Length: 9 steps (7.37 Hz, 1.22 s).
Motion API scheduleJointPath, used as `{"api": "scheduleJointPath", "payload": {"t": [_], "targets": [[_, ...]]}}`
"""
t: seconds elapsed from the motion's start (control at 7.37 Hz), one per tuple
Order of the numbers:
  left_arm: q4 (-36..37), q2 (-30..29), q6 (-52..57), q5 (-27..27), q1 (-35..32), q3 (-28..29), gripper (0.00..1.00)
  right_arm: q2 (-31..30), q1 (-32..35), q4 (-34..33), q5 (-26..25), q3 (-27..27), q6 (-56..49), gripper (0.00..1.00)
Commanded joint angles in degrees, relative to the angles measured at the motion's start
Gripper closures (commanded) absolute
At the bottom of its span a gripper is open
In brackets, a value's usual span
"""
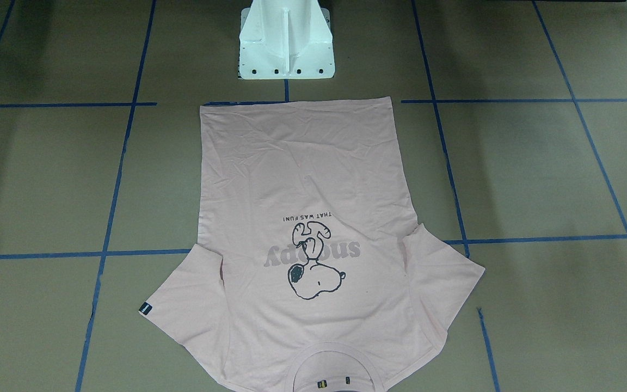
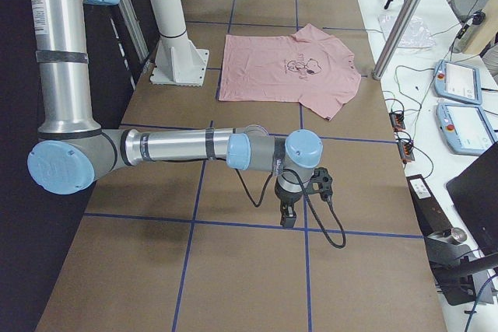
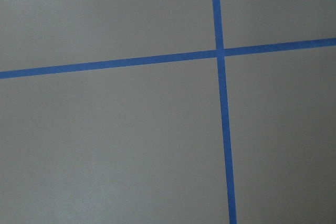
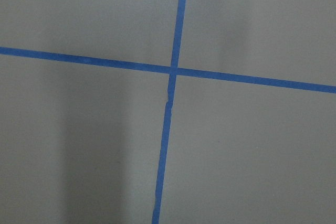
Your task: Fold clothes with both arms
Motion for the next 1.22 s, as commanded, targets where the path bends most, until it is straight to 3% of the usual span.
{"api": "scheduleJointPath", "payload": {"t": [0.0,0.41,0.54,0.68,0.81,1.09], "targets": [[0.0,0.0,0.0,0.0,0.0,0.0,0.0,0.2,0.0,0.0,0.0,0.3,0.0,0.0],[-5.9,-4.5,-0.4,0.1,0.3,0.1,0.0,1.6,-1.5,12.2,0.0,-1.0,1.7,0.0],[-8.2,-8.0,-0.6,0.0,2.1,0.4,0.0,3.8,-6.6,20.7,0.0,-5.4,2.3,0.0],[-8.3,-12.4,-0.5,-0.1,3.3,0.4,0.0,8.5,-9.6,31.4,0.0,-13.8,4.7,0.0],[-10.9,-13.6,-0.4,-2.4,3.4,0.1,0.0,12.5,-14.2,37.8,-0.3,-18.7,12.4,0.0],[-23.9,-13.2,-5.9,-5.7,6.7,2.8,0.0,22.0,-21.7,38.6,-0.8,-20.7,31.3,0.0]]}}
